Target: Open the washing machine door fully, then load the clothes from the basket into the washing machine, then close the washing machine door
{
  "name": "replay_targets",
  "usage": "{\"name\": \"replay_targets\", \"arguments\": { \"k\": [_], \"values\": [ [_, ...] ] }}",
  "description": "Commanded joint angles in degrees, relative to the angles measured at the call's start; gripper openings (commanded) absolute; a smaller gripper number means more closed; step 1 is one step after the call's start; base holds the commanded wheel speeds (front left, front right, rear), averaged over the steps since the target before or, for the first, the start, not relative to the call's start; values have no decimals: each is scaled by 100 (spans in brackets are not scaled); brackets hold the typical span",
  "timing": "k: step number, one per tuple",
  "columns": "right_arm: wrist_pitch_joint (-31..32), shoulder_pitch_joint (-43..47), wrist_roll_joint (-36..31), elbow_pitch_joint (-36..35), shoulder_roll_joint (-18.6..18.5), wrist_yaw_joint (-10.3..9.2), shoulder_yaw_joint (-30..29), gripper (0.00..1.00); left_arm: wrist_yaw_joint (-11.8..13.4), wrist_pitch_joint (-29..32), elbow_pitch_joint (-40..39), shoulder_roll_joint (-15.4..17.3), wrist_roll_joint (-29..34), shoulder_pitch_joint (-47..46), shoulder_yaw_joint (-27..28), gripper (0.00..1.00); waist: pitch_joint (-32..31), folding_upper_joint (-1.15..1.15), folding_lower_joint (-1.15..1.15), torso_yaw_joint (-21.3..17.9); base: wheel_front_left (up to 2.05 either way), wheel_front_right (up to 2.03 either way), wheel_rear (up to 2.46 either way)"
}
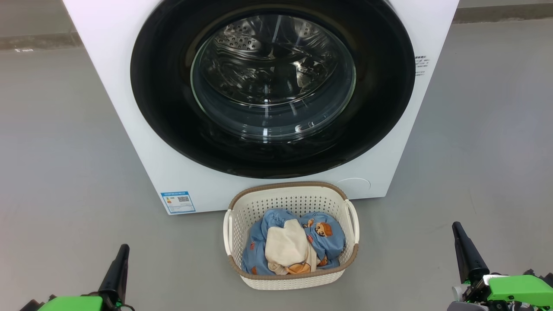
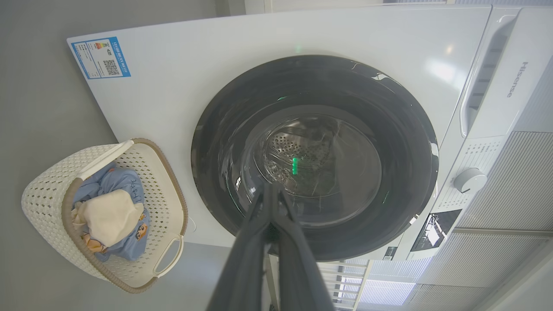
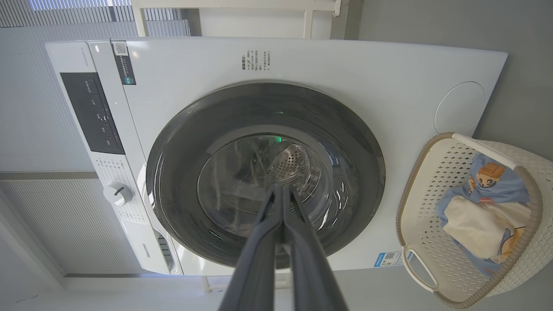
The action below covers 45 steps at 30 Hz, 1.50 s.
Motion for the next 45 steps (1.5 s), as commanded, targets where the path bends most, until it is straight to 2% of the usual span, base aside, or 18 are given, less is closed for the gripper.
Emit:
{"name": "replay_targets", "arguments": {
  "k": [1, 17, 18, 23, 30, 34, 45],
  "values": [
    [46, -246, -69, -140, -24, 9, 133, 0, -17, 34, -138, 62, 87, -250, 201, 0, 0, 0, 0, 0, 0, 0, 0],
    [47, -246, -70, -140, -23, 9, 133, 0, -17, 36, -138, 60, 89, -251, 204, 0, 0, 0, 0, 0, 0, 0, 0],
    [0, -1, 0, 2, 1, 0, 0, 100, 0, 0, 2, 0, 0, 0, 1, 100, 0, 0, 0, 0, 0, 0, 0],
    [-9, 199, 8, 342, 87, 0, -1, 100, 2, -7, 308, -115, -4, 234, -39, 100, 1, 0, 0, 0, 0, 0, 0],
    [-116, 200, -30, 253, 81, 0, 32, 100, 1, -120, 266, -118, 58, 216, -61, 100, 5, 0, 13, -2, 0, 0, 0],
    [-185, 227, -72, 187, 68, 1, 65, 100, 1, -187, 225, -112, 107, 230, -71, 100, 4, 0, 2, -4, 0, 0, 0],
    [-373, 225, -449, -12, 35, 2, 94, 100, -1, -372, 95, -96, 540, 221, -84, 100, 16, 0, 0, -10, 0, 0, 0]
  ]
}}
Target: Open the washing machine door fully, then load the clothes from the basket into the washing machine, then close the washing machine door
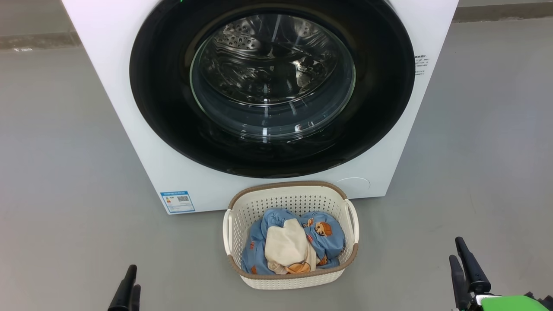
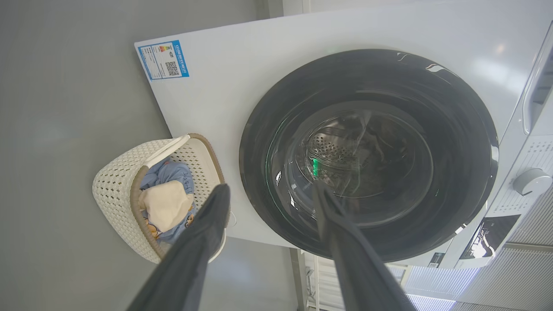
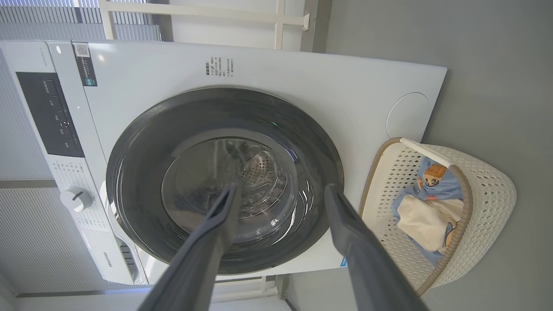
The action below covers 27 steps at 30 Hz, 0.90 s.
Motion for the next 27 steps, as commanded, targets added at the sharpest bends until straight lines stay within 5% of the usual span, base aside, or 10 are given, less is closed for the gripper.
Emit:
{"name": "replay_targets", "arguments": {
  "k": [1, 27],
  "values": [
    [-66, -121, -140, -212, -60, 2, 55, 100, -3, -69, -200, 84, 176, -167, 34, 100, 1, 0, -1, 0, 0, 0, 0],
    [-502, -183, -2461, -807, -336, 3, 277, 100, -7, -507, -544, 154, 2443, -209, -66, 100, 22, 0, -1, -3, 0, 0, 0]
  ]
}}
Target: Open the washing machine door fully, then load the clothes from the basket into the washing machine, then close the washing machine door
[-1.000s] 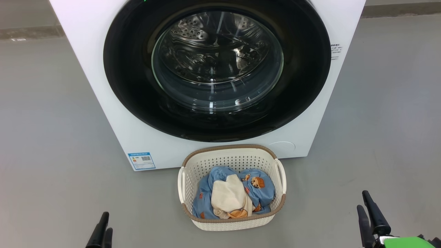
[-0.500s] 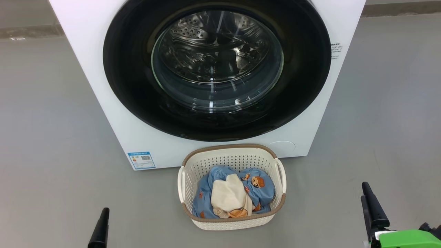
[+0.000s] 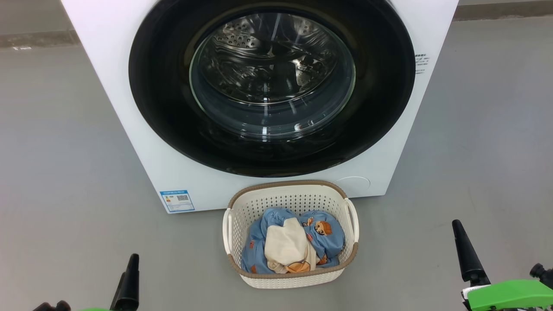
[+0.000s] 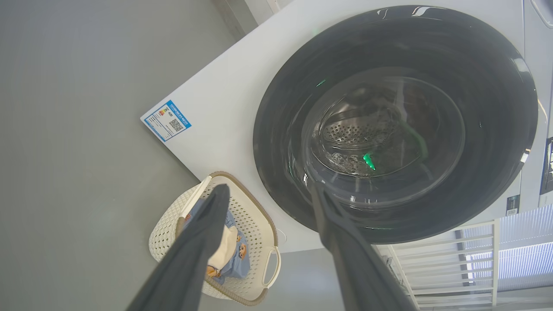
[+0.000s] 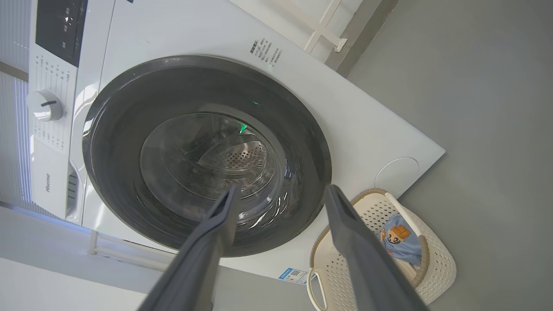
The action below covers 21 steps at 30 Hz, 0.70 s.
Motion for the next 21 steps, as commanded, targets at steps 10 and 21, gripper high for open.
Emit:
{"name": "replay_targets", "arguments": {
  "k": [10, 21],
  "values": [
    [-228, -203, -1146, -361, -262, 4, 254, 100, -8, -228, -294, 156, 1033, -200, -12, 100, 2, 0, 0, 12, 0, 0, 0],
    [-412, -200, -2237, -386, -456, 5, 442, 100, -9, -413, -355, 237, 2040, -183, -56, 100, 15, 0, -1, 21, 0, 0, 0]
  ]
}}
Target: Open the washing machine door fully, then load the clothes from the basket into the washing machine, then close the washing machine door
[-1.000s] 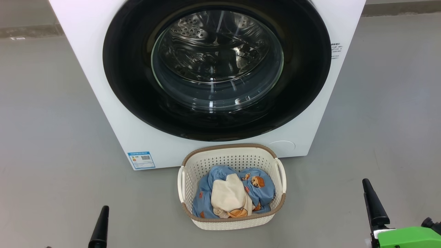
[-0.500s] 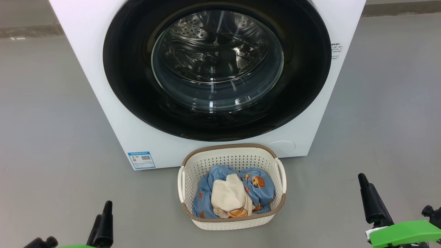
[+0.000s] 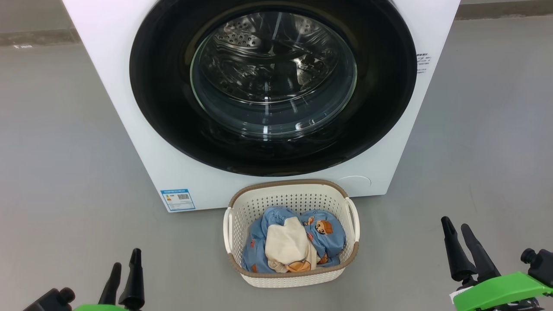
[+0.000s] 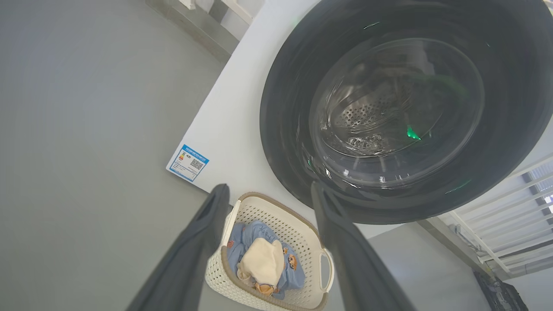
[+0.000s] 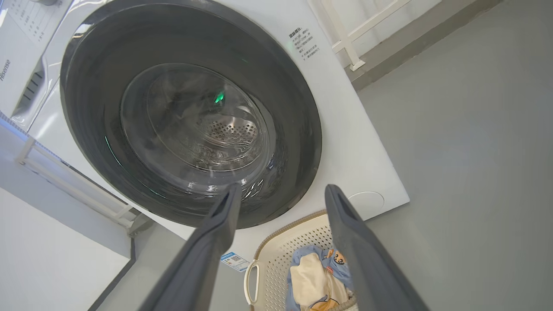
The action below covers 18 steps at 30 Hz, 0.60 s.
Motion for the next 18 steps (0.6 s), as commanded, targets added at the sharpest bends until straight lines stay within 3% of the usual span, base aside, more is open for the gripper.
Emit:
{"name": "replay_targets", "arguments": {
  "k": [1, 18],
  "values": [
    [-115, -198, -290, -183, -121, 5, 125, 100, -10, -101, -197, 102, 261, -181, 103, 100, 6, 0, 0, 2, 0, 0, 0],
    [-382, -196, -1387, -209, -267, 6, 302, 100, -12, -370, -308, 159, 1496, -182, 58, 100, 33, 0, 0, 34, 0, 0, 0]
  ]
}}
